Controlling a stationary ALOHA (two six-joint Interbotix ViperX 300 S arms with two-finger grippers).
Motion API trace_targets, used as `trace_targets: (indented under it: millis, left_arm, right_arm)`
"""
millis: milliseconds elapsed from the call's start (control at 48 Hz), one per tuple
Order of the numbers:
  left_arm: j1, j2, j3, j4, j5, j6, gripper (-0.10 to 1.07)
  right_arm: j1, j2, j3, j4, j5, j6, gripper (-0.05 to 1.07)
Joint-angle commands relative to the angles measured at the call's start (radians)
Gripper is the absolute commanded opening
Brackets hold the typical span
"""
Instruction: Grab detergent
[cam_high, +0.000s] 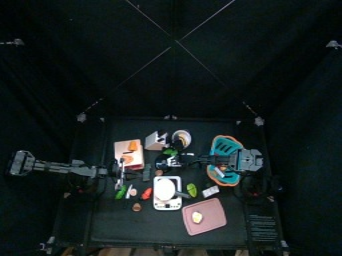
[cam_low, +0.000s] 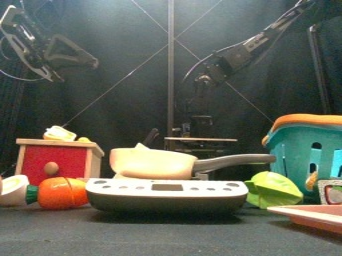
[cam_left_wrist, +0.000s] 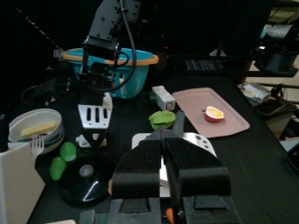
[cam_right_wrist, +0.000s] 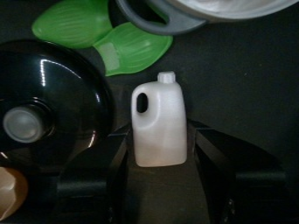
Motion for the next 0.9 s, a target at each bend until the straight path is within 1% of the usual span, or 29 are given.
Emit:
trace_targets:
  millis: [0, 167, 354, 542, 708, 875]
  left_arm:
    - [0.009, 0.002, -0.011, 0.002, -0.005, 0.000, 0.36]
    - [0.018, -0.017, 0.005, 0.002, -0.005, -0.002, 0.36]
    - [0.035, -0.097, 0.048, 0.000, 0.005, -0.002, 0.36]
    - [0.077, -0.166, 0.075, 0.000, 0.031, 0.000, 0.36]
    - [0.117, -0.172, 0.072, 0.000, 0.061, 0.000, 0.36]
    - [0.132, -0.172, 0.071, -0.002, 0.066, 0.000, 0.36]
  right_arm:
    - [0.017, -0.077, -0.020, -0.021, 0.006, 0.002, 0.52]
    - [0.035, -0.091, -0.028, -0.043, 0.014, 0.002, 0.52]
    - [0.041, -0.092, -0.038, -0.060, 0.014, -0.002, 0.52]
    - [0.051, -0.095, -0.064, -0.101, 0.014, 0.000, 0.52]
    - [0.054, -0.095, -0.075, -0.107, 0.003, 0.000, 0.52]
    - [0.054, -0.086, -0.075, -0.107, -0.018, 0.002, 0.52]
